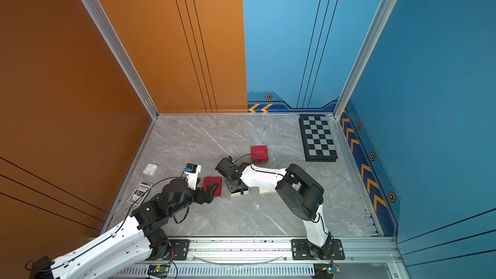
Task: Take the necklace out of the lift-off lid jewelry box
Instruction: Take out the inner lining from the jewelry box.
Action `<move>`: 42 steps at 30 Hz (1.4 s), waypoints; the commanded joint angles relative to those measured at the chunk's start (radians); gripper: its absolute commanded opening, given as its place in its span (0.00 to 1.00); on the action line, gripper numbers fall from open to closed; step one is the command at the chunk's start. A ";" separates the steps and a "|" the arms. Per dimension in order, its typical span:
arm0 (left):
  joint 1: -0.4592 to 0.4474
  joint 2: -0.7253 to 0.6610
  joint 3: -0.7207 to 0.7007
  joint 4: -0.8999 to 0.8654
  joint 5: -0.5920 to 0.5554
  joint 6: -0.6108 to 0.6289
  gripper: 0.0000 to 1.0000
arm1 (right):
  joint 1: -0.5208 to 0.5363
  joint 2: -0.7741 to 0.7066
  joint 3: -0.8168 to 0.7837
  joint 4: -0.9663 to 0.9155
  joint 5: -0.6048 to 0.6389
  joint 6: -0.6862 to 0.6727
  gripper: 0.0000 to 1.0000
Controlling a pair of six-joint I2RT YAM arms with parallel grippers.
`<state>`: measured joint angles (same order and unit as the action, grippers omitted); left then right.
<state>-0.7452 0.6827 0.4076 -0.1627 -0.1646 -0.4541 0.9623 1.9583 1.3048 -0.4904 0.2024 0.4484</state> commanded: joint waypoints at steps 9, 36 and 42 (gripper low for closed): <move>0.019 -0.013 0.001 -0.015 0.051 0.002 0.92 | -0.002 0.094 -0.009 -0.034 -0.053 0.032 0.42; 0.026 -0.015 0.010 -0.014 0.083 0.001 0.87 | -0.033 -0.110 -0.047 -0.018 -0.063 0.032 0.16; 0.027 -0.012 0.010 -0.010 0.100 0.000 0.87 | -0.033 -0.146 -0.053 -0.016 -0.050 0.036 0.14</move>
<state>-0.7311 0.6754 0.4076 -0.1627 -0.0971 -0.4541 0.9348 1.8507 1.2682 -0.4828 0.1345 0.4713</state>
